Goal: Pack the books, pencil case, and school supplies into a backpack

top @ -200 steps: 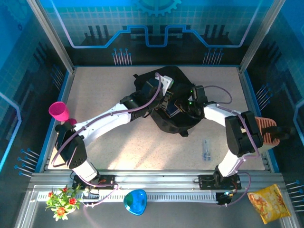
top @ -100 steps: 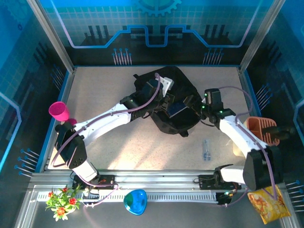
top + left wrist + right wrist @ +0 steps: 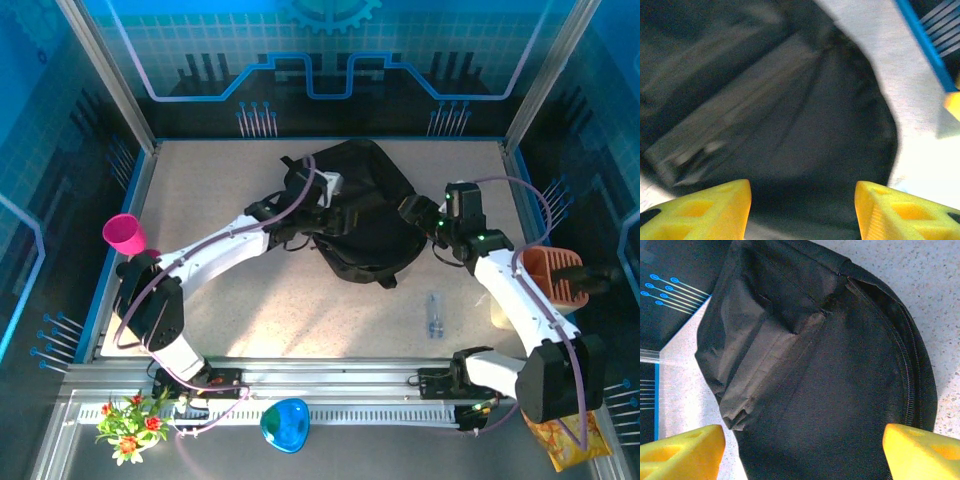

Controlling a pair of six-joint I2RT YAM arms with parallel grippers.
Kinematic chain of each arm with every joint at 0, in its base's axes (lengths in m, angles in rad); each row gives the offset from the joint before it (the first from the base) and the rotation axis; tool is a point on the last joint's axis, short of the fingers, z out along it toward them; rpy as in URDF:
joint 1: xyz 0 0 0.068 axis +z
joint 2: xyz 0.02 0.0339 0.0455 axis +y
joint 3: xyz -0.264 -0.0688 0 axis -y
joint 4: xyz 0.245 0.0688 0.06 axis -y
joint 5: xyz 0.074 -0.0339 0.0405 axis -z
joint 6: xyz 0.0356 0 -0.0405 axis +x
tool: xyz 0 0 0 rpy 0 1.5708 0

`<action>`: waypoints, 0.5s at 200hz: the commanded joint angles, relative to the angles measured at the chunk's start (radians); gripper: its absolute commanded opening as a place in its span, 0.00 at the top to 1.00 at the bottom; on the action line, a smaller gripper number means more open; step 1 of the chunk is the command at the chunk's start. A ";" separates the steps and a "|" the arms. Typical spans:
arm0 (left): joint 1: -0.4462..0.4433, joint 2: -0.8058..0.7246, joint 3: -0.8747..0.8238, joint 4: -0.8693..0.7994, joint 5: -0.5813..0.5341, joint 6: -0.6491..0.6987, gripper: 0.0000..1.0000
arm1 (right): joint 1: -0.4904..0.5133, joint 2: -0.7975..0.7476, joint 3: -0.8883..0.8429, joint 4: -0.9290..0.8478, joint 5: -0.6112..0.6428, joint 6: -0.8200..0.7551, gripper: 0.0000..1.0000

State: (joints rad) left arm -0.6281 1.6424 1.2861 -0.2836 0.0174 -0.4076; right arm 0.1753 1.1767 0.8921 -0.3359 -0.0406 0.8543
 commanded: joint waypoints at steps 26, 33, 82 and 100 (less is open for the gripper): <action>0.179 -0.042 -0.181 0.060 0.106 -0.324 0.54 | 0.006 0.037 0.003 -0.017 -0.034 -0.003 0.17; 0.204 -0.035 -0.198 0.080 0.125 -0.358 0.57 | 0.006 0.042 0.001 -0.018 -0.039 -0.002 0.17; 0.294 0.088 -0.205 0.216 0.243 -0.468 0.63 | 0.013 0.059 -0.007 -0.013 -0.056 0.010 0.18; 0.297 0.146 -0.167 0.220 0.250 -0.473 0.63 | 0.015 0.058 -0.034 -0.012 -0.057 0.014 0.18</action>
State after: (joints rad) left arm -0.3367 1.7172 1.0706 -0.1200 0.1978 -0.8215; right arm 0.1783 1.2327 0.8921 -0.3435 -0.0837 0.8566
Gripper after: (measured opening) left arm 0.371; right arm 0.820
